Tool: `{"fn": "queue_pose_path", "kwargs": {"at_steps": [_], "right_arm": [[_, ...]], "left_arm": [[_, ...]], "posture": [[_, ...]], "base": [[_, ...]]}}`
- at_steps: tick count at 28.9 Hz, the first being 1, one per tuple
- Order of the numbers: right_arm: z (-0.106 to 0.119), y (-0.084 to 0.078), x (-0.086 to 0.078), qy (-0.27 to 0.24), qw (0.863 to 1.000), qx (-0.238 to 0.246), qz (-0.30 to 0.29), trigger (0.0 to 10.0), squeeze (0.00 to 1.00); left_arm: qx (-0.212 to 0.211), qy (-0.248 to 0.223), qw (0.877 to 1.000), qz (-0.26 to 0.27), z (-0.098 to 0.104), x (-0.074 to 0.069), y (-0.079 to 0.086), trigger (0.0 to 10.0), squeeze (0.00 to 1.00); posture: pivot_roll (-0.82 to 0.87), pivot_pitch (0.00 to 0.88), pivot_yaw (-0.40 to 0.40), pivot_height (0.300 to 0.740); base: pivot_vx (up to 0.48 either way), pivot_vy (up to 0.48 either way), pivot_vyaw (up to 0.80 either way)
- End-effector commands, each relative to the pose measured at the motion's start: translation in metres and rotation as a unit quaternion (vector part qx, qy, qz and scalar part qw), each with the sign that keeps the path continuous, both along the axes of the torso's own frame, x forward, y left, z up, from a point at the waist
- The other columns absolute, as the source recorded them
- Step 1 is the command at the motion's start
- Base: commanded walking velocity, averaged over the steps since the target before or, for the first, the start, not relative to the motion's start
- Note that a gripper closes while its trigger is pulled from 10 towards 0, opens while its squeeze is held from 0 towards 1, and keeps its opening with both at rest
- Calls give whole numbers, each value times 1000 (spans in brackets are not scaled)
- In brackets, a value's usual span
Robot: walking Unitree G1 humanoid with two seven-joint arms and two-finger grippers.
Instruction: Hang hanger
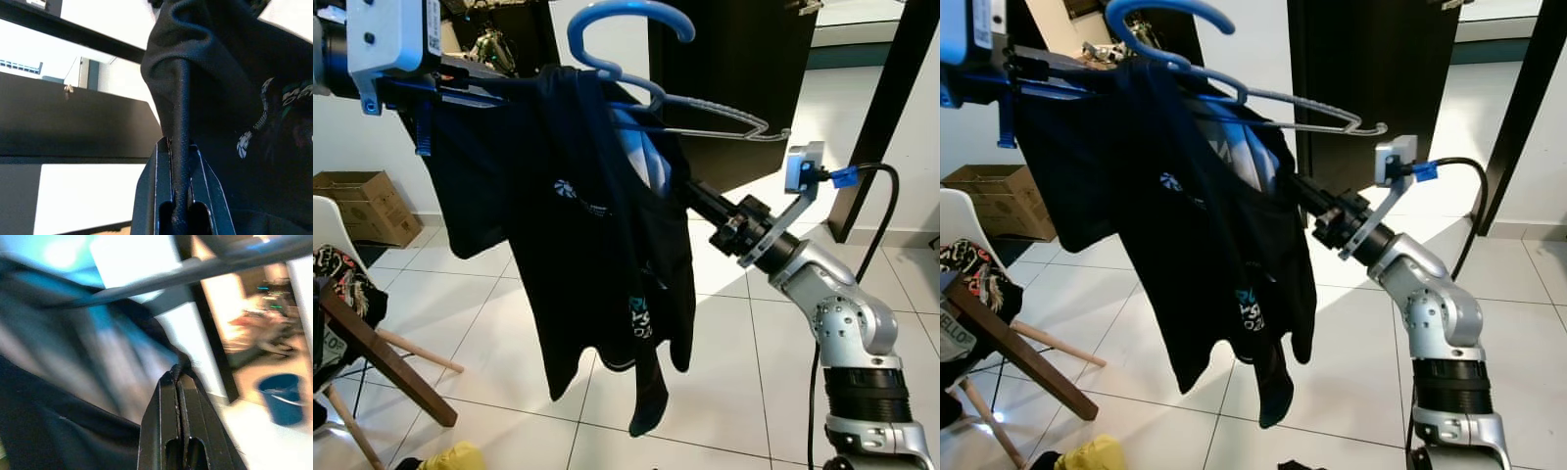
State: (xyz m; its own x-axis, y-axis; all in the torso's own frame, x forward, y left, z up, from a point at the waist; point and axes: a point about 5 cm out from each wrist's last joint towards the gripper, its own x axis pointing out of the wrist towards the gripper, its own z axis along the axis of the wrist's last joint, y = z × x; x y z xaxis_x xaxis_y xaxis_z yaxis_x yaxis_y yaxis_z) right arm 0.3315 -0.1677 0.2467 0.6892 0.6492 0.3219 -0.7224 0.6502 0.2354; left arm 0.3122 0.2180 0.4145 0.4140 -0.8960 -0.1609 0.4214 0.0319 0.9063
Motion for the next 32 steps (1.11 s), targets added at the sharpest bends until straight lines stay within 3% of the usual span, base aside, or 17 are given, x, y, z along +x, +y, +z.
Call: {"fn": "queue_pose_path", "kwargs": {"at_steps": [1,2,4,6,7,12,17,23,32], "right_arm": [[-1,-8,5,8,999,3,-31,0,0],[-1,-8,5,8,999,3,-31,0,0],[-4,-24,11,30,997,-10,-70,0,0],[-4,-24,11,30,997,-10,-70,0,0],[-6,-28,12,37,996,-22,-78,0,0],[-7,-32,13,44,995,-33,-86,0,0],[-6,-31,18,51,994,-43,-89,0,0],[-6,-30,22,59,993,-56,-88,0,0],[-6,-27,23,63,992,-71,-81,0,0]], "left_arm": [[-26,8,1000,1,-4,0,5,0,0],[-26,8,1000,1,-4,0,5,0,0],[-51,39,998,8,-25,2,12,0,0],[-51,39,998,8,-25,2,12,0,0],[-69,52,996,10,-34,1,15,0,0],[-97,69,993,10,-47,-3,17,0,0],[-128,96,987,24,-76,-6,21,0,0],[-123,108,986,36,-92,-10,20,0,0],[-69,103,988,97,-107,-13,26,0,0]], "posture": [[-57,0,101,740],[-57,0,101,740],[-54,0,90,740],[-54,0,90,740],[-51,0,86,740],[-51,0,82,740],[-49,0,70,740],[-51,0,54,740],[-45,0,47,740]], "base": [[0,0,0],[0,0,0],[0,0,0],[0,0,0],[0,0,0],[0,0,0],[0,0,0],[0,0,0],[0,0,0]]}}
